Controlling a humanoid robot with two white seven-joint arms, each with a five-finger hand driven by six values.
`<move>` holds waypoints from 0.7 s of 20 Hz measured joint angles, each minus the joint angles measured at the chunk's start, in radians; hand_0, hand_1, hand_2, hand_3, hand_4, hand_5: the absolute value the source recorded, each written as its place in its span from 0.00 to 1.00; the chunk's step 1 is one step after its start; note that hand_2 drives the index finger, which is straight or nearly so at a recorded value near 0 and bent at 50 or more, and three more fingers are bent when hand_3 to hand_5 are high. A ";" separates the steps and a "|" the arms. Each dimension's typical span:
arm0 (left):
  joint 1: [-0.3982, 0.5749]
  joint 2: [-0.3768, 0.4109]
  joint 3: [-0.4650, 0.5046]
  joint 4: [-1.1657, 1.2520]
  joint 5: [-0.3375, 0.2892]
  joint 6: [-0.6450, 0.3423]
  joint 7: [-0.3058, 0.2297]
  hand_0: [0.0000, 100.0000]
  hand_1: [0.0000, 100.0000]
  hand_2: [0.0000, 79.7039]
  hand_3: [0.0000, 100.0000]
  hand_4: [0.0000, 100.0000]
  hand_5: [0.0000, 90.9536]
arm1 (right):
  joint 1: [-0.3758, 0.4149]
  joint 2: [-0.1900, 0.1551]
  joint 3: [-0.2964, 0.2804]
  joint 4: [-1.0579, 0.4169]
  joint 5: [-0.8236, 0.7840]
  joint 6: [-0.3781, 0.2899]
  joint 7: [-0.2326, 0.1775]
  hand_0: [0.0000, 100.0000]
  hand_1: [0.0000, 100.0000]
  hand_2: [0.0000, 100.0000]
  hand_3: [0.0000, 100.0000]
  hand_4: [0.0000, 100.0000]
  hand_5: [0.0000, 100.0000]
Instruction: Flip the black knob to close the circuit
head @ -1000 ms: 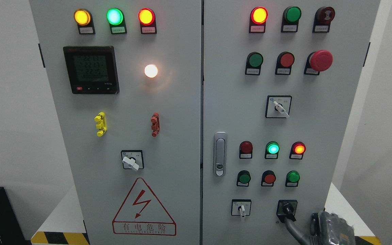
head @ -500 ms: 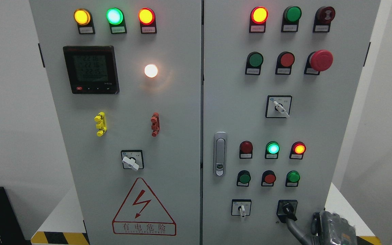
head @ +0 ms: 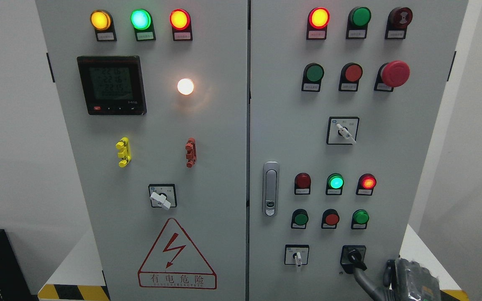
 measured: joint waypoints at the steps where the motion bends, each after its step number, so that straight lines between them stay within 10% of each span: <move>1: 0.000 0.000 0.000 0.000 0.000 0.001 0.000 0.12 0.56 0.00 0.00 0.00 0.00 | 0.000 0.000 0.000 -0.001 -0.001 0.000 0.000 0.00 0.16 0.78 0.96 0.77 0.80; 14: 0.000 0.000 0.000 0.000 0.000 0.004 0.000 0.12 0.56 0.00 0.00 0.00 0.00 | 0.005 0.000 0.004 -0.021 -0.023 -0.003 0.002 0.00 0.15 0.78 0.96 0.77 0.80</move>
